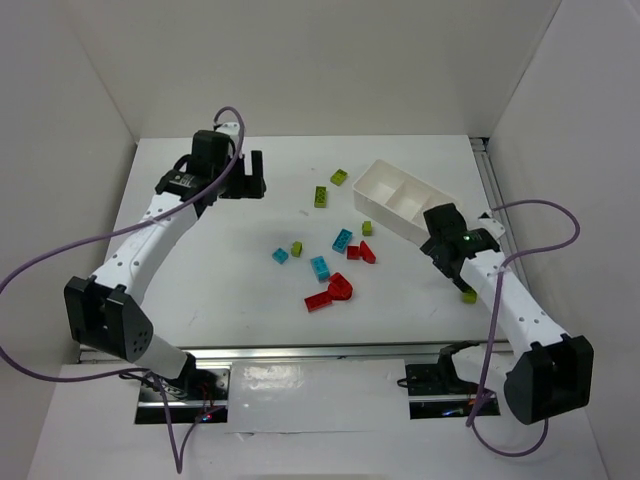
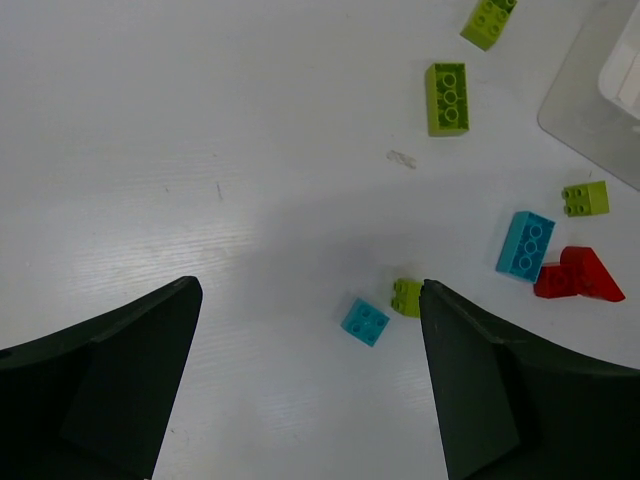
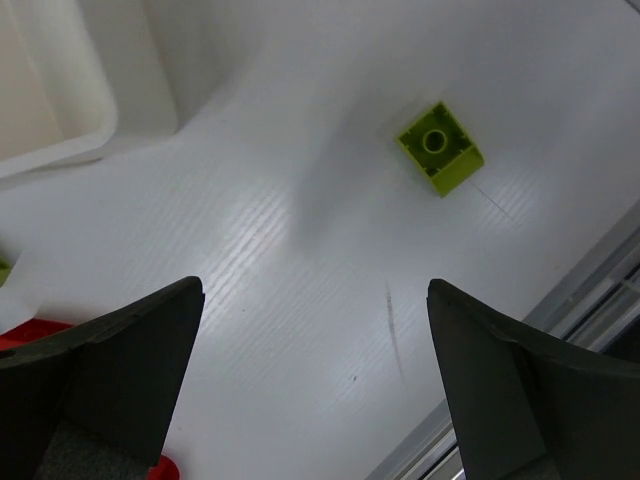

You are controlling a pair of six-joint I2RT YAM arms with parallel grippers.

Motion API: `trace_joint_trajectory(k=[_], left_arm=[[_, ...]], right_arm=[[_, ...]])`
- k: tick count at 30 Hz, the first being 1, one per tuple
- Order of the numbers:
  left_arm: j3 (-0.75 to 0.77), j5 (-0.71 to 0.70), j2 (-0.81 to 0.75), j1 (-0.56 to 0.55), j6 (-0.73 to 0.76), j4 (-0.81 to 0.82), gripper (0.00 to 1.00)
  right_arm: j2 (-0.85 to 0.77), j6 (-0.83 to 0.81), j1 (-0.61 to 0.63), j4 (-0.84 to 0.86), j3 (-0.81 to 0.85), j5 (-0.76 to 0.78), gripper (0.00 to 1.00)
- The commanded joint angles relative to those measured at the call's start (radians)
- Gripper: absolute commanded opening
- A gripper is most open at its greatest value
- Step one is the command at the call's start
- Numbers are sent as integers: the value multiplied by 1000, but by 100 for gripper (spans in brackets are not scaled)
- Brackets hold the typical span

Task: Sort the legos into containers by color

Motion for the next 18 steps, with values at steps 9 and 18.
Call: trace_joint_trajectory(k=[9, 18], left_arm=[[10, 94, -13, -27, 8, -91, 100], [-1, 103, 10, -56, 8, -143, 100]], right_arm=[[-38, 32, -324, 35, -152, -252, 100], [53, -30, -505, 135, -234, -324, 100]])
